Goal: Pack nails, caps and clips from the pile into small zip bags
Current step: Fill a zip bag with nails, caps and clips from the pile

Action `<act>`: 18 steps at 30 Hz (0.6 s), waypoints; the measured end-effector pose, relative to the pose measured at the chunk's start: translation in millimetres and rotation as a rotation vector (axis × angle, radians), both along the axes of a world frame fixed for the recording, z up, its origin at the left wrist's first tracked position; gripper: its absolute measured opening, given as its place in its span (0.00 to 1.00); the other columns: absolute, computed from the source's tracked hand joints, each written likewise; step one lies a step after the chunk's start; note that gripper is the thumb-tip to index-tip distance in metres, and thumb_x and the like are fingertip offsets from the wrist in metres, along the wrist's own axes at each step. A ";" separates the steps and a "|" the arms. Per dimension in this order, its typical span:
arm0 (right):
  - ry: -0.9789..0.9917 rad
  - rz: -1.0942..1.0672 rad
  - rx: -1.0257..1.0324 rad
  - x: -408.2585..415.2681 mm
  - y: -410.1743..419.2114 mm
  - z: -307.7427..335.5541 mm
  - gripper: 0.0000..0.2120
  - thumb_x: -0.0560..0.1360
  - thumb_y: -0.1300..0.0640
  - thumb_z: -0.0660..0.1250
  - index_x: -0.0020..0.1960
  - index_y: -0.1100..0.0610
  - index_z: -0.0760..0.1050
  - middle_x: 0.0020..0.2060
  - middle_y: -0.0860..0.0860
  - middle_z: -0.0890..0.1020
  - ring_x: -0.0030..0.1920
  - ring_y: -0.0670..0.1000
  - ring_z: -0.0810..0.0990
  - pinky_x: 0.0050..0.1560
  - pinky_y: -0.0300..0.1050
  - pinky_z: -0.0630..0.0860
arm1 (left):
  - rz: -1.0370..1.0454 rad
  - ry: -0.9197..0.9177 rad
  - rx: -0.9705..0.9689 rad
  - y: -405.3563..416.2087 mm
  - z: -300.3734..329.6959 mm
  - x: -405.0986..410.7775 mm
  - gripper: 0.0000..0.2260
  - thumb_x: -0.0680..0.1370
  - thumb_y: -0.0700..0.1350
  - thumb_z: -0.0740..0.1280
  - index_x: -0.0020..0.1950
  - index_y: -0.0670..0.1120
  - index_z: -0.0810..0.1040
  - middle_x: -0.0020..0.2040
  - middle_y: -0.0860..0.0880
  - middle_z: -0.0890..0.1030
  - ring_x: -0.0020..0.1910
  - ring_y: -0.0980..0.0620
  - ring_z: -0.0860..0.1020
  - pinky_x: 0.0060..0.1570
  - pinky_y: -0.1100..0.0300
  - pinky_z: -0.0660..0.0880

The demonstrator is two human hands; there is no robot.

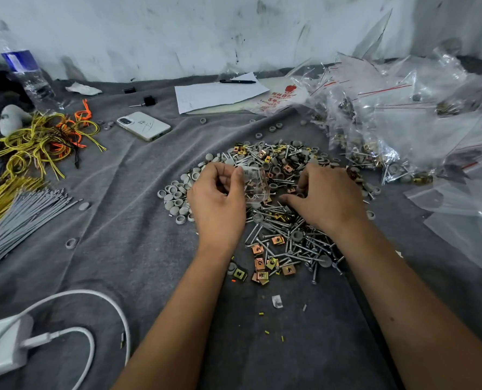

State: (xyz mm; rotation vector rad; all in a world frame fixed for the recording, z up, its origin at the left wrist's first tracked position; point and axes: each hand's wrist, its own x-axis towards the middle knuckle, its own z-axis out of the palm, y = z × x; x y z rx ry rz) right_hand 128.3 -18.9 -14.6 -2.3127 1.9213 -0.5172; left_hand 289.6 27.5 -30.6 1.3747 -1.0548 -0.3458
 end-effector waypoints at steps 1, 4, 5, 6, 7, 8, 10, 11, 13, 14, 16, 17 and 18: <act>-0.016 0.008 0.000 0.6 1.6 1.1 0.26 0.70 0.33 0.74 0.50 0.53 0.73 0.41 0.49 0.81 0.45 0.54 0.80 0.46 0.51 0.80 | -0.002 0.003 0.000 0.0 -0.2 0.0 0.10 0.81 0.41 0.70 0.41 0.51 0.77 0.34 0.55 0.77 0.32 0.58 0.73 0.33 0.66 0.70; -0.021 0.044 0.003 0.9 4.9 5.4 0.21 0.71 0.36 0.74 0.48 0.51 0.74 0.39 0.48 0.80 0.42 0.53 0.79 0.44 0.49 0.78 | -0.003 0.007 -0.003 0.1 -0.2 0.3 0.10 0.81 0.41 0.70 0.41 0.50 0.77 0.34 0.54 0.77 0.32 0.58 0.73 0.33 0.66 0.70; -0.021 0.058 0.011 1.0 5.6 6.5 0.19 0.72 0.37 0.75 0.47 0.51 0.75 0.38 0.48 0.80 0.41 0.52 0.78 0.43 0.49 0.77 | -0.002 0.005 -0.001 0.0 -0.1 0.4 0.10 0.81 0.41 0.70 0.41 0.50 0.77 0.34 0.54 0.77 0.32 0.58 0.74 0.33 0.65 0.70; -0.014 0.074 0.017 1.1 6.1 7.4 0.17 0.73 0.39 0.75 0.46 0.51 0.76 0.38 0.48 0.80 0.40 0.52 0.78 0.43 0.49 0.77 | -0.002 0.001 0.001 -0.3 -0.1 0.6 0.10 0.81 0.41 0.70 0.41 0.50 0.77 0.34 0.54 0.77 0.32 0.57 0.74 0.34 0.64 0.70; 0.006 0.089 0.017 1.5 6.4 8.1 0.16 0.74 0.40 0.74 0.46 0.52 0.77 0.38 0.49 0.80 0.40 0.53 0.79 0.42 0.49 0.78 | -0.002 -0.003 0.002 -0.4 -0.4 0.7 0.10 0.81 0.41 0.70 0.41 0.50 0.77 0.34 0.54 0.78 0.33 0.57 0.74 0.34 0.64 0.71; 0.033 0.104 0.014 2.1 7.0 8.6 0.15 0.75 0.41 0.74 0.45 0.53 0.78 0.37 0.49 0.80 0.40 0.53 0.79 0.42 0.49 0.78 | -0.003 -0.004 0.001 -0.7 -0.7 0.8 0.10 0.81 0.42 0.70 0.41 0.50 0.77 0.34 0.53 0.78 0.33 0.56 0.75 0.34 0.63 0.71; 0.068 0.122 0.011 3.2 7.7 8.7 0.14 0.76 0.43 0.73 0.45 0.54 0.79 0.39 0.51 0.82 0.42 0.55 0.81 0.43 0.49 0.79 | -0.007 -0.003 -0.002 -1.1 -1.6 0.9 0.10 0.81 0.42 0.70 0.41 0.50 0.77 0.35 0.53 0.78 0.33 0.55 0.75 0.34 0.62 0.71; 0.078 0.127 0.011 3.4 7.6 8.2 0.14 0.77 0.44 0.72 0.46 0.55 0.79 0.40 0.52 0.82 0.43 0.56 0.81 0.44 0.50 0.80 | -0.008 -0.004 -0.003 -1.2 -1.9 0.9 0.09 0.81 0.42 0.70 0.42 0.50 0.77 0.35 0.53 0.78 0.33 0.55 0.75 0.34 0.62 0.71; 0.089 0.132 0.001 4.1 7.3 5.7 0.12 0.78 0.47 0.72 0.47 0.56 0.79 0.42 0.54 0.82 0.46 0.57 0.81 0.47 0.52 0.80 | -0.009 -0.007 -0.007 -1.4 -2.6 0.9 0.09 0.81 0.41 0.70 0.42 0.50 0.77 0.34 0.53 0.78 0.33 0.55 0.75 0.34 0.61 0.71; 0.087 0.131 -0.012 5.3 7.5 4.0 0.10 0.78 0.49 0.71 0.47 0.57 0.78 0.42 0.54 0.82 0.47 0.58 0.81 0.47 0.53 0.80 | -0.010 -0.005 -0.011 -1.5 -2.9 1.0 0.09 0.81 0.41 0.70 0.42 0.50 0.77 0.34 0.53 0.78 0.33 0.55 0.75 0.34 0.60 0.71; 0.087 0.122 -0.055 9.1 8.3 -0.1 0.07 0.79 0.54 0.70 0.47 0.57 0.76 0.43 0.55 0.81 0.48 0.60 0.80 0.46 0.51 0.77 | -0.010 -0.001 -0.016 -1.8 -3.8 1.3 0.09 0.81 0.41 0.70 0.42 0.50 0.78 0.35 0.52 0.78 0.33 0.54 0.75 0.35 0.58 0.72; 0.087 0.113 -0.077 10.7 8.7 -1.8 0.05 0.79 0.55 0.69 0.48 0.57 0.76 0.43 0.55 0.81 0.48 0.60 0.80 0.44 0.50 0.74 | -0.012 0.001 -0.019 -1.9 -4.2 1.3 0.09 0.82 0.41 0.70 0.42 0.50 0.78 0.35 0.52 0.78 0.34 0.53 0.75 0.35 0.57 0.72; 0.075 0.104 -0.095 12.0 8.8 -3.2 0.04 0.79 0.57 0.68 0.49 0.57 0.76 0.43 0.56 0.81 0.48 0.60 0.80 0.43 0.49 0.72 | -0.014 0.005 -0.022 -1.9 -4.4 1.4 0.09 0.82 0.41 0.70 0.42 0.50 0.78 0.34 0.52 0.78 0.34 0.53 0.75 0.35 0.57 0.73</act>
